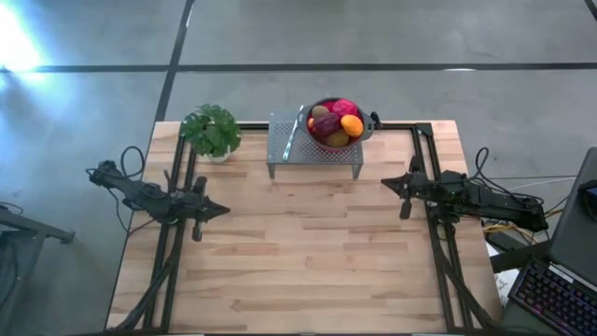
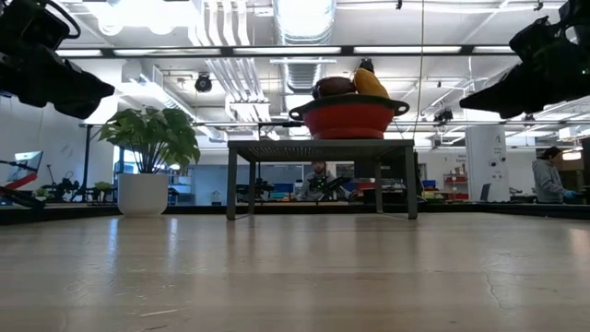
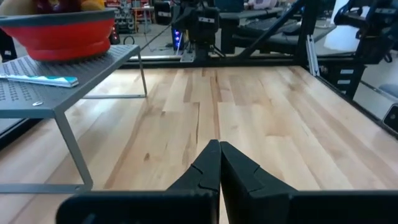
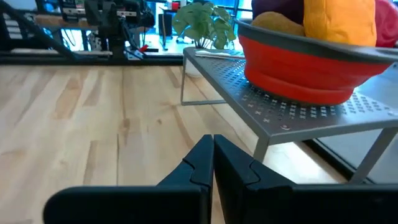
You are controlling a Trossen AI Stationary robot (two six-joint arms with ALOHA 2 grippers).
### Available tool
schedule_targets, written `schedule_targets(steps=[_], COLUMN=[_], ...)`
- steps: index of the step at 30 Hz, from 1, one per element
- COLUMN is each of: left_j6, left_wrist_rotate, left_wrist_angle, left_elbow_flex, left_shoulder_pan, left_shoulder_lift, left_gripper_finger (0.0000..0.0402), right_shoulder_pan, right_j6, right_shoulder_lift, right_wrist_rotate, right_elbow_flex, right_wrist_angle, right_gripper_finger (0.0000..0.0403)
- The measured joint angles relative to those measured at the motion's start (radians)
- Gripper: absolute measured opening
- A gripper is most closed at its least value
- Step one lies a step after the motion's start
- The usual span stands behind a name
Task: Pick & Place Fruit
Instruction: Return to Home Position
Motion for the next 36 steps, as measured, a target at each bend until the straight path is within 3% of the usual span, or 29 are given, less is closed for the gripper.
schedule_targets(steps=[36], left_j6=[-0.048], left_wrist_rotate=[-0.001], left_wrist_angle=[-0.016], left_elbow_flex=[-0.002], left_shoulder_pan=[0.000], left_shoulder_lift=[0.000], left_gripper_finger=[0.0005], right_shoulder_pan=[0.000], right_j6=[-0.044], right_shoulder_lift=[0.000], right_wrist_rotate=[0.000], right_elbow_flex=[0.000], right_wrist_angle=[0.000], right_gripper_finger=[0.0009])
